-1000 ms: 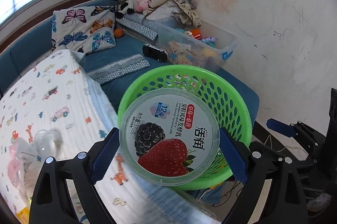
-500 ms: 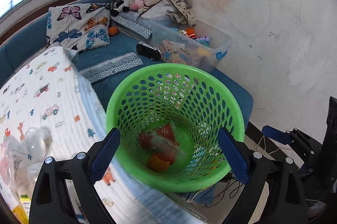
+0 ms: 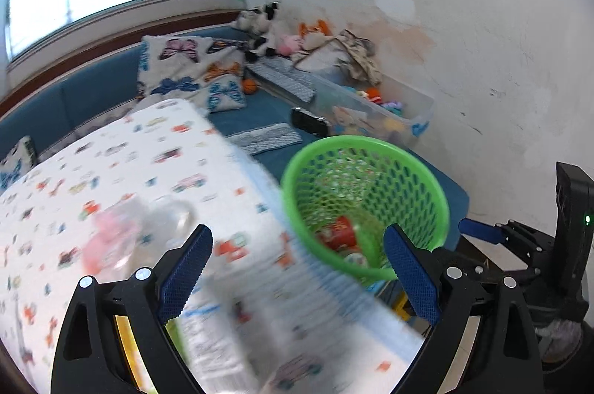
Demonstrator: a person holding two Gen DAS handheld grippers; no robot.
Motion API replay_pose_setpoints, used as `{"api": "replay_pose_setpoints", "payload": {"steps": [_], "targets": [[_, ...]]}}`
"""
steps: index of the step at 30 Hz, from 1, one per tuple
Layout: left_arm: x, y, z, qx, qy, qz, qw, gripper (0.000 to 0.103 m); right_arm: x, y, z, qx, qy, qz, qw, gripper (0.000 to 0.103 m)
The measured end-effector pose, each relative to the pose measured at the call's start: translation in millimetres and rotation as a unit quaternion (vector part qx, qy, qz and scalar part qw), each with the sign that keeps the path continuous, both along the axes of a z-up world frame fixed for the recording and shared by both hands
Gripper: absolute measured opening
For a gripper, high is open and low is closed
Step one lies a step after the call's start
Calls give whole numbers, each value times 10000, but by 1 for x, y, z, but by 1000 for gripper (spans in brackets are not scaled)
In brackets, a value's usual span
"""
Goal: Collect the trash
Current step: 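Return to the table and grasp the white paper cup with the left tool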
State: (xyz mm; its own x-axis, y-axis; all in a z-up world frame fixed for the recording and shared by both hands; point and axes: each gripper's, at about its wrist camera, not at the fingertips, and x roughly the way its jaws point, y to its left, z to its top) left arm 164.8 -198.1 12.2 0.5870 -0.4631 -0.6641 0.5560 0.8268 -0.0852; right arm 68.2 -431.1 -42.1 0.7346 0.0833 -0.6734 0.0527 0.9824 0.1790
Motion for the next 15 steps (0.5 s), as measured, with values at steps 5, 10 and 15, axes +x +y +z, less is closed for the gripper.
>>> {"api": "replay_pose_setpoints", "payload": {"steps": [5,10,15], "targets": [[-8,53,-2,49,-52,437,9990,90,7,31,4,-7,-15,319,9995,71],[-14,119,-6,130,-30,1037,9945,90,16,62,9,-61,-27,619,9981,71],[-18,177,-14,325,24,1579,9869,90,22,87,13,-74,-42,890,9960,71]]}}
